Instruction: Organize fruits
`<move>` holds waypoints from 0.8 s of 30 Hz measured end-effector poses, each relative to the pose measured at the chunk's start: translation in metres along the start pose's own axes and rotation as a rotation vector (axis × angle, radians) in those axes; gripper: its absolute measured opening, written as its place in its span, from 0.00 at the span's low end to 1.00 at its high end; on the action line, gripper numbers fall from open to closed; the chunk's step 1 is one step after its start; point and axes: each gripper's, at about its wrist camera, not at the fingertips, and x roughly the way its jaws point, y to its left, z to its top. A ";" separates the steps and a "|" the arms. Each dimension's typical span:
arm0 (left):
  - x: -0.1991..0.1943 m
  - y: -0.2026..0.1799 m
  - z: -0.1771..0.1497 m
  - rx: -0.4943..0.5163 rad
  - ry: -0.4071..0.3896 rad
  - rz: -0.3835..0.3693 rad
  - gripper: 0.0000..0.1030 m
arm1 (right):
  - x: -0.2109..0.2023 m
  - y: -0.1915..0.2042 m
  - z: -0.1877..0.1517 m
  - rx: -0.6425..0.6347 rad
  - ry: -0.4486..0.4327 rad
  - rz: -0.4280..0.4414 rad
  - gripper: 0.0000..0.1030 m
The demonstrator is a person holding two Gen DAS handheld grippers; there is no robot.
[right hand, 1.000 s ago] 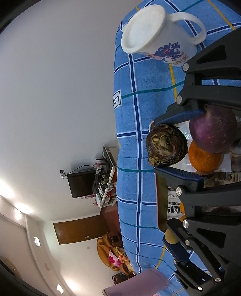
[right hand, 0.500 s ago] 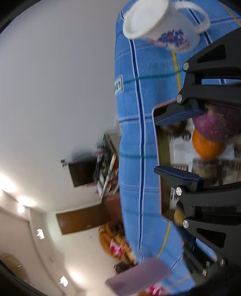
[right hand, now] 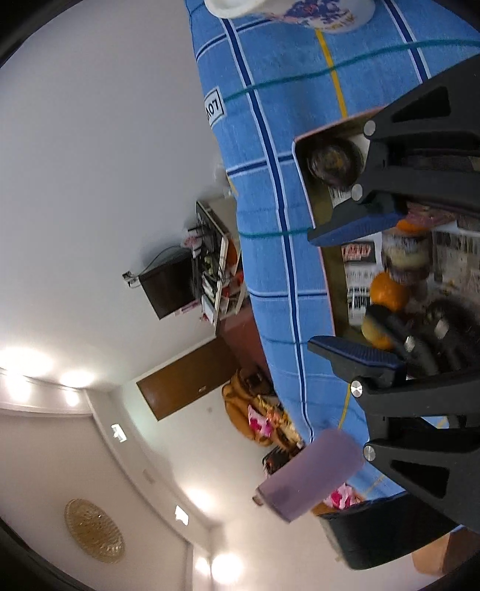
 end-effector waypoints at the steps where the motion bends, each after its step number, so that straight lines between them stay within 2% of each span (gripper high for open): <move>1: -0.003 0.000 0.000 0.004 -0.012 0.007 0.72 | 0.000 0.002 -0.001 0.002 0.001 0.013 0.52; 3: -0.006 0.000 -0.001 0.010 -0.023 0.021 0.84 | -0.002 0.006 -0.001 0.012 0.001 0.028 0.52; 5: -0.009 0.003 -0.002 0.007 -0.032 0.052 0.90 | -0.003 0.005 -0.002 0.023 -0.013 0.005 0.52; 7: -0.011 0.007 -0.001 -0.008 -0.046 0.053 0.91 | -0.009 0.000 0.000 0.018 -0.049 -0.060 0.51; 12: -0.015 0.011 0.000 -0.026 -0.071 0.050 0.96 | -0.032 -0.009 0.002 0.049 -0.150 -0.111 0.52; 13: -0.015 0.011 0.000 -0.021 -0.074 0.051 0.96 | -0.036 -0.008 0.001 0.038 -0.169 -0.132 0.55; 15: -0.016 0.010 -0.001 -0.011 -0.080 0.064 0.99 | -0.044 -0.006 -0.002 0.008 -0.210 -0.194 0.70; 16: -0.018 0.011 -0.002 -0.007 -0.087 0.077 1.00 | -0.047 -0.005 -0.005 0.000 -0.224 -0.221 0.71; 24: -0.039 0.016 -0.010 -0.002 -0.165 0.142 1.00 | -0.060 0.005 -0.017 -0.060 -0.270 -0.292 0.72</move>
